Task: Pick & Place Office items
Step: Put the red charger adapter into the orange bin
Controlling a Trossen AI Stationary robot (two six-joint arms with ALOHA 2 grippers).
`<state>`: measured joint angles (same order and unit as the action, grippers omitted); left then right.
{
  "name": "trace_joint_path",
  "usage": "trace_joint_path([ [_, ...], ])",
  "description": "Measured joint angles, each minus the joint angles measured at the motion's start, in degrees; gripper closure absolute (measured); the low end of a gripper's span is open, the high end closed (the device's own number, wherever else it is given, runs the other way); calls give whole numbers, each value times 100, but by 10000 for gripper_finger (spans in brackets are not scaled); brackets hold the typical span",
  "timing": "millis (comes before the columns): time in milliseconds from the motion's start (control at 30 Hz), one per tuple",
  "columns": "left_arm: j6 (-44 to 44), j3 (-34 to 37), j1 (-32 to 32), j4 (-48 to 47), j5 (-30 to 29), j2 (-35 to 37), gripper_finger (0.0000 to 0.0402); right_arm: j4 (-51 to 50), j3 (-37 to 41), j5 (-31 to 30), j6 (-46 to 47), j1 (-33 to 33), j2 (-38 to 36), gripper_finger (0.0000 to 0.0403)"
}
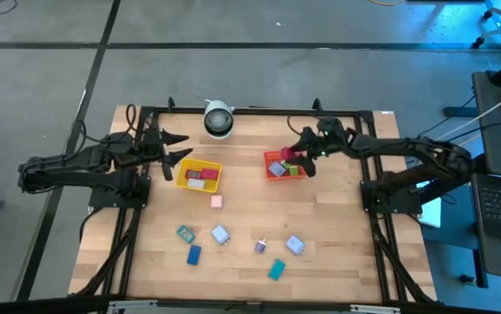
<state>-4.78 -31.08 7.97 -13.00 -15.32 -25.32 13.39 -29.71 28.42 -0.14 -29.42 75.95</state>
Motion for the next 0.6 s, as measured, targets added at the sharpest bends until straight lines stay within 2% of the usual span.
trace_joint_path([
  [133, -54, 125, 2, 109, -18, 0, 201, 761, 431, -486, 299, 321, 3, 193],
  [300, -183, 170, 1, 206, -165, -66, 201, 706, 502, -1436, 378, 692, 3, 193],
  [400, -197, 170, 1, 191, -183, -171, 200, 695, 501, -1745, 380, 850, 3, 193],
  [500, -192, 170, 2, 211, -183, -266, 201, 501, 403, -1908, 387, 939, 4, 193],
  [600, -166, 170, 0, 213, -181, -331, 201, -281, 92, -1907, 398, 986, 3, 193],
])
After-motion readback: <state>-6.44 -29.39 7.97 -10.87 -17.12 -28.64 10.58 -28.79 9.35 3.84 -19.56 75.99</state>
